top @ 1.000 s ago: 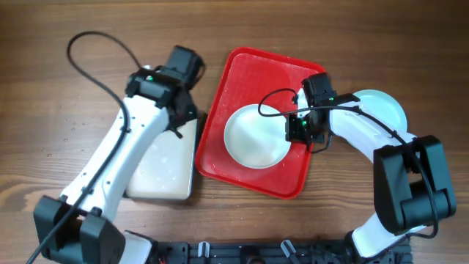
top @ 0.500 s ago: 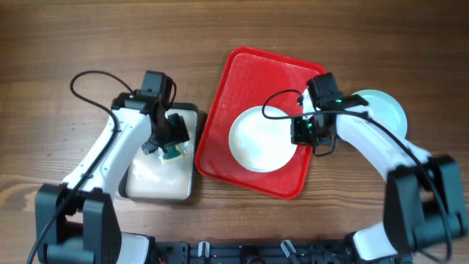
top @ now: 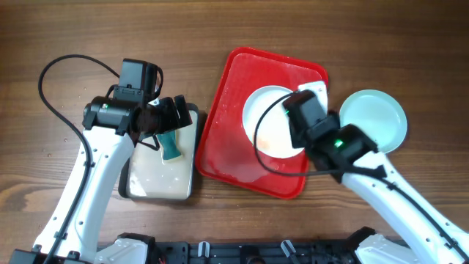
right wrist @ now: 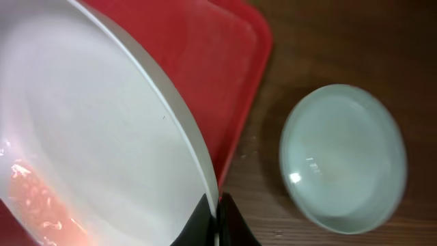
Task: Clean dirty plates on tray and stack at the side
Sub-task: 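Tilt the white plate up on its edge with the right gripper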
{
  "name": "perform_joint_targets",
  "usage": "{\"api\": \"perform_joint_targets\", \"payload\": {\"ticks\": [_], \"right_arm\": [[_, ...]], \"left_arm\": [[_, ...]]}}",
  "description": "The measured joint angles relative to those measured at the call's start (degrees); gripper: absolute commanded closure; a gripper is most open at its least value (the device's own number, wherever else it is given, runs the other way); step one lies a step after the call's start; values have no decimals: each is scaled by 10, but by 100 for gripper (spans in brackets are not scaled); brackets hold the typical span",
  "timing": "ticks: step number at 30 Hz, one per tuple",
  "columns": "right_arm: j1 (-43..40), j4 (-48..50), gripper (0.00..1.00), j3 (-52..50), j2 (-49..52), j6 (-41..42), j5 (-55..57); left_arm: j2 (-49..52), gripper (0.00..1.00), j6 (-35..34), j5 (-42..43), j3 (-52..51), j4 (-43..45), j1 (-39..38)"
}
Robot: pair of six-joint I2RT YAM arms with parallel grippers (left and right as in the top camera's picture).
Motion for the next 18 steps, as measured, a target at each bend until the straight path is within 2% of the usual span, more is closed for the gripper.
{"api": "perform_joint_targets", "payload": {"ticks": [7,18], "right_arm": [[144,40,96,0,0,-52,217],[246,89,96,0,0,-158,416]], "left_arm": [[0,0,0,0,0,0,0],[0,0,0,0,0,0,0]]}}
